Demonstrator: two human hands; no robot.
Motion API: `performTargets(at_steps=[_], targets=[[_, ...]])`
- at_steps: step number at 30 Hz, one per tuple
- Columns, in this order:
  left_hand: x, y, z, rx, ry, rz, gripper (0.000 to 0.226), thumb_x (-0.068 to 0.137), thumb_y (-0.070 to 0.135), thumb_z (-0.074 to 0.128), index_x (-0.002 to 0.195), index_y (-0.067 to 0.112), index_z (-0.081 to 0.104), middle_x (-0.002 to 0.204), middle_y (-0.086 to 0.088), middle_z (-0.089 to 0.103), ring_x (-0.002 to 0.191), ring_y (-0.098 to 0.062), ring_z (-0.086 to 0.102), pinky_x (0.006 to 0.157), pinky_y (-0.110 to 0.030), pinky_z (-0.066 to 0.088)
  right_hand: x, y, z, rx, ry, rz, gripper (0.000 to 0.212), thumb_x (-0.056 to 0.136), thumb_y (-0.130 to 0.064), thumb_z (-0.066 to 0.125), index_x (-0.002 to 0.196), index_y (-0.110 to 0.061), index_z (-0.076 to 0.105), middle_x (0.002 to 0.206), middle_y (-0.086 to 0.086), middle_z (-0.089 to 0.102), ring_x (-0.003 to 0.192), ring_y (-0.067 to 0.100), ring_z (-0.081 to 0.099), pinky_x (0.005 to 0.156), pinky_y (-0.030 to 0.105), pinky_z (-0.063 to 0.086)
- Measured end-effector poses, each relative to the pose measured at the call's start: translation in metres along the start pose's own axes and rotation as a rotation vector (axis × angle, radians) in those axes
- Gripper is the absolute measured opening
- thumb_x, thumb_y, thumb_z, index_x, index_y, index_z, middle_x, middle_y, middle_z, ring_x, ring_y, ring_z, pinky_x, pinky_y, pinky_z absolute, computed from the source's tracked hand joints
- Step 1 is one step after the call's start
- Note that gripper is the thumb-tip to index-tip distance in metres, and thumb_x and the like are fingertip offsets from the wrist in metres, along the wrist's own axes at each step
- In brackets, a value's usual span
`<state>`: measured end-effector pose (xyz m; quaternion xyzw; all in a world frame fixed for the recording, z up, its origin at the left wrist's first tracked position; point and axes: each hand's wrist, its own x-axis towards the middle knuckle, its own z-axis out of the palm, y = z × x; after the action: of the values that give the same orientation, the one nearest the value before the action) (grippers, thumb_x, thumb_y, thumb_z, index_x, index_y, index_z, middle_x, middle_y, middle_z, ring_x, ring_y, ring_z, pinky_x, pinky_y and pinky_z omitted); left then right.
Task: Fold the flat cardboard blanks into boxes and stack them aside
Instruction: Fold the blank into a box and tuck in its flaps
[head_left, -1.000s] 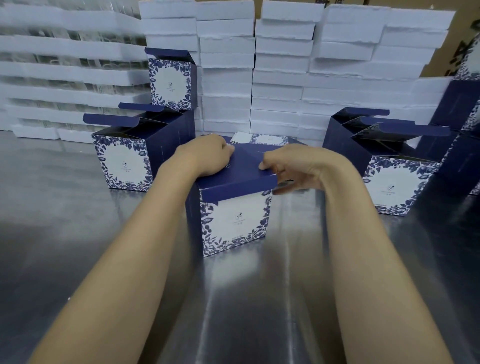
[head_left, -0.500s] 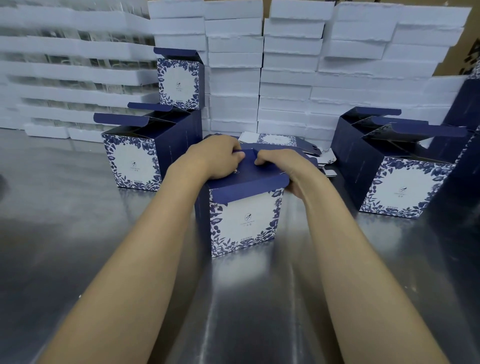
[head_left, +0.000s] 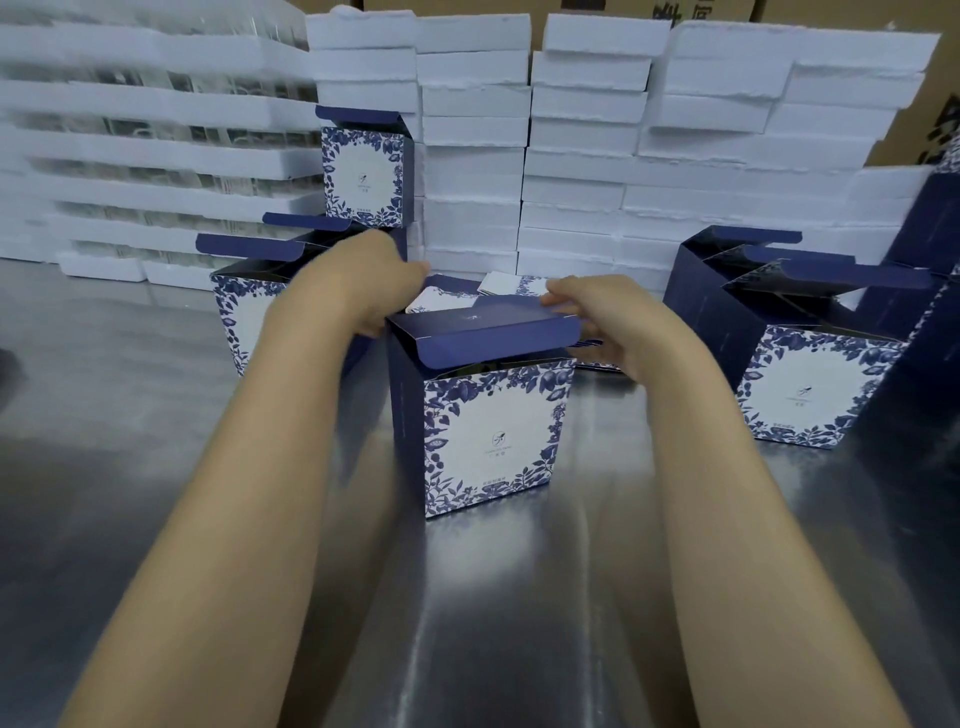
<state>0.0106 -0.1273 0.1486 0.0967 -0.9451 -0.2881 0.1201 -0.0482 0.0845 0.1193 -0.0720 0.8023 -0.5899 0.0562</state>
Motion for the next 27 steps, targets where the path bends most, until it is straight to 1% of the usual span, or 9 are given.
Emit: performTargets(at_steps=[3, 6, 8, 11, 14, 16, 20, 24, 27], targets=[[-0.012, 0.002, -0.011, -0.056, -0.298, -0.175, 0.051, 0.093, 0.050, 0.055, 0.102, 0.000, 0.062, 0.087, -0.015, 0.074, 0.073, -0.028, 0.074, 0.077, -0.037, 0.060, -0.005, -0.002, 0.001, 0.008, -0.091, 0.008, 0.018, 0.089, -0.037, 0.064, 0.084, -0.019, 0.066, 0.073, -0.003, 0.062, 0.047, 0.008, 0.058, 0.047, 0.016, 0.047], [-0.012, 0.001, -0.007, -0.146, -0.370, -0.117, 0.027, 0.088, 0.037, 0.068, 0.089, 0.013, 0.058, 0.092, -0.011, 0.069, 0.068, -0.025, 0.074, 0.060, -0.026, 0.060, -0.006, -0.003, 0.001, -0.082, -0.103, -0.035, 0.013, 0.088, -0.029, 0.068, 0.086, -0.017, 0.064, 0.066, -0.004, 0.061, 0.047, 0.007, 0.058, 0.045, 0.016, 0.047], [-0.008, 0.000, 0.003, -0.137, -0.291, -0.066, 0.022, 0.089, 0.029, 0.068, 0.103, 0.016, 0.058, 0.102, -0.006, 0.066, 0.076, -0.026, 0.074, 0.075, -0.032, 0.059, -0.005, -0.001, 0.000, -0.135, -0.055, -0.053, 0.010, 0.087, -0.021, 0.070, 0.084, -0.016, 0.062, 0.058, -0.007, 0.060, 0.044, 0.006, 0.058, 0.044, 0.017, 0.048], [-0.001, -0.001, 0.017, -0.108, -0.191, 0.033, 0.046, 0.094, 0.026, 0.062, 0.137, 0.016, 0.050, 0.136, -0.011, 0.053, 0.102, -0.031, 0.066, 0.092, -0.042, 0.053, -0.004, 0.005, 0.000, -0.069, 0.026, -0.058, 0.012, 0.087, -0.019, 0.071, 0.096, -0.014, 0.063, 0.071, -0.001, 0.064, 0.045, 0.007, 0.061, 0.048, 0.021, 0.053], [-0.002, 0.001, 0.017, 0.004, -0.231, 0.179, 0.046, 0.090, 0.047, 0.061, 0.133, 0.031, 0.056, 0.143, 0.003, 0.048, 0.120, -0.018, 0.053, 0.103, -0.035, 0.043, -0.001, 0.008, 0.001, -0.076, 0.038, -0.072, 0.022, 0.089, -0.020, 0.069, 0.109, -0.012, 0.064, 0.084, 0.005, 0.066, 0.054, 0.012, 0.063, 0.052, 0.023, 0.055], [-0.003, 0.002, 0.018, 0.153, -0.366, 0.208, 0.064, 0.081, 0.064, 0.059, 0.140, 0.045, 0.042, 0.156, 0.009, 0.028, 0.141, -0.012, 0.030, 0.113, -0.031, 0.024, 0.000, 0.008, -0.001, -0.095, 0.043, -0.075, 0.022, 0.090, -0.019, 0.067, 0.111, -0.012, 0.065, 0.086, 0.005, 0.067, 0.058, 0.015, 0.065, 0.056, 0.024, 0.057], [0.000, 0.003, 0.030, 0.216, -0.389, 0.221, 0.070, 0.088, 0.056, 0.057, 0.148, 0.046, 0.022, 0.163, 0.004, -0.001, 0.149, -0.013, 0.003, 0.117, -0.035, 0.009, -0.005, 0.003, -0.004, -0.115, -0.097, -0.074, 0.016, 0.088, -0.025, 0.069, 0.103, -0.017, 0.069, 0.095, 0.005, 0.071, 0.069, 0.015, 0.069, 0.064, 0.027, 0.060], [0.007, 0.000, 0.037, 0.131, -0.298, 0.279, 0.062, 0.093, 0.041, 0.059, 0.148, 0.034, 0.032, 0.162, 0.000, 0.014, 0.148, -0.016, 0.013, 0.115, -0.031, 0.016, -0.011, 0.001, -0.006, -0.199, -0.294, -0.064, 0.045, 0.079, -0.027, 0.078, 0.122, -0.023, 0.064, 0.110, 0.009, 0.068, 0.097, 0.028, 0.069, 0.076, 0.034, 0.060], [0.010, 0.001, 0.044, 0.173, -0.132, 0.231, 0.058, 0.094, 0.038, 0.060, 0.147, 0.029, 0.038, 0.155, -0.001, 0.032, 0.138, -0.024, 0.035, 0.110, -0.036, 0.033, -0.007, 0.001, 0.004, -0.196, -0.227, -0.089, 0.048, 0.084, -0.009, 0.072, 0.130, -0.017, 0.059, 0.091, 0.010, 0.070, 0.077, 0.027, 0.070, 0.082, 0.037, 0.059]])
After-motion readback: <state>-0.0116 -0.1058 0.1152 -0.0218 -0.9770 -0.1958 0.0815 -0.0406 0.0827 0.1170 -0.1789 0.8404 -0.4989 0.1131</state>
